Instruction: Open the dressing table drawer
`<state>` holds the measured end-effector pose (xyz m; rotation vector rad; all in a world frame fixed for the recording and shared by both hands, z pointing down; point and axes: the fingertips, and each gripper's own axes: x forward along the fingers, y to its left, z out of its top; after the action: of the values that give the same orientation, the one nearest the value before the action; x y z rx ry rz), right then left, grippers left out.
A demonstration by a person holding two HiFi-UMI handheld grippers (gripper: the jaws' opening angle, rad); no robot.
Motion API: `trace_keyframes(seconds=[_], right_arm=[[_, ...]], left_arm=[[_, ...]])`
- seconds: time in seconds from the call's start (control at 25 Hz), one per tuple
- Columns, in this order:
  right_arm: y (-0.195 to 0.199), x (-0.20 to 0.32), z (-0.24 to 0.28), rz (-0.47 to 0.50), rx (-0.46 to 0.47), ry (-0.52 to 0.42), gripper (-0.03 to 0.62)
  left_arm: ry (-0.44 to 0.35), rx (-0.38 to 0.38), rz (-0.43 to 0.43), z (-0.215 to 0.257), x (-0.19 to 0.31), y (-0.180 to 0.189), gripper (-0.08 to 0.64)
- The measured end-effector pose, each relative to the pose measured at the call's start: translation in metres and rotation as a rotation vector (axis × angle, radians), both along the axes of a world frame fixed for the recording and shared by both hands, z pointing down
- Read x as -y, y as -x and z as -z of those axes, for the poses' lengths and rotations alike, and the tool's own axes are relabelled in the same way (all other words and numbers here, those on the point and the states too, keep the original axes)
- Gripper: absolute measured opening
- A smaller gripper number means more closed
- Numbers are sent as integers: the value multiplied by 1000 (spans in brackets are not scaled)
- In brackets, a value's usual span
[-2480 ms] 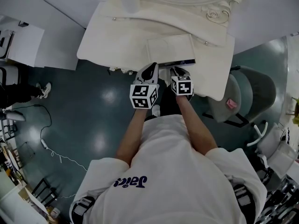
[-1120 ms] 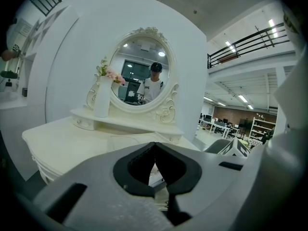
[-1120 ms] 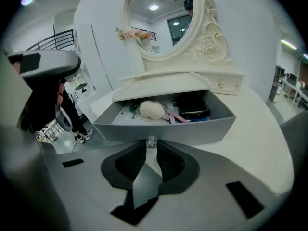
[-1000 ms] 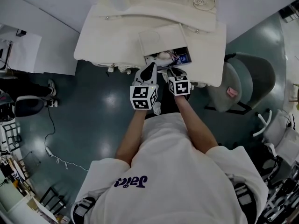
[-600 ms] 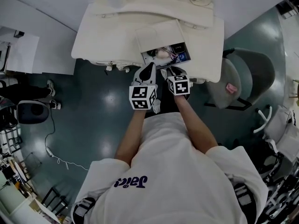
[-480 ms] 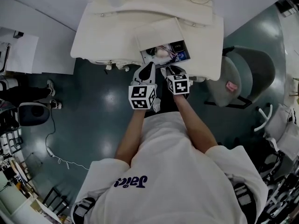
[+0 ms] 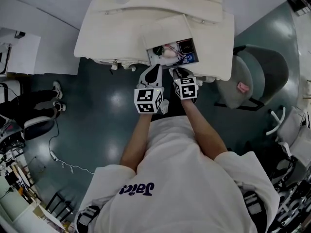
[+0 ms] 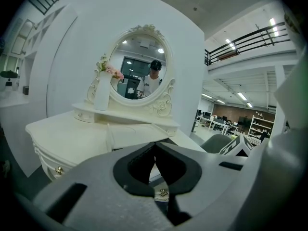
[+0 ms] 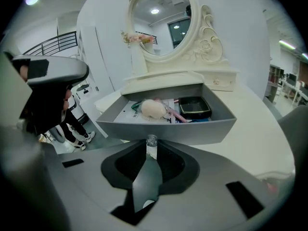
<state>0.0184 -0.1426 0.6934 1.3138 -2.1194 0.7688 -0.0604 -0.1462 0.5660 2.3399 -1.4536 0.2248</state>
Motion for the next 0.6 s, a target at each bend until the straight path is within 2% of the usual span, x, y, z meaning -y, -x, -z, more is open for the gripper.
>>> trace_keyframes(seconds=[0.36,0.6], right_arm=[[-2,-3,0,3,-7,-4,67],[-13,-5,17,-18,-25,-26,57]], left_arm=[[5,-7,5,-3,-1,2,15],[-27,-18,16,13,9,7,15]])
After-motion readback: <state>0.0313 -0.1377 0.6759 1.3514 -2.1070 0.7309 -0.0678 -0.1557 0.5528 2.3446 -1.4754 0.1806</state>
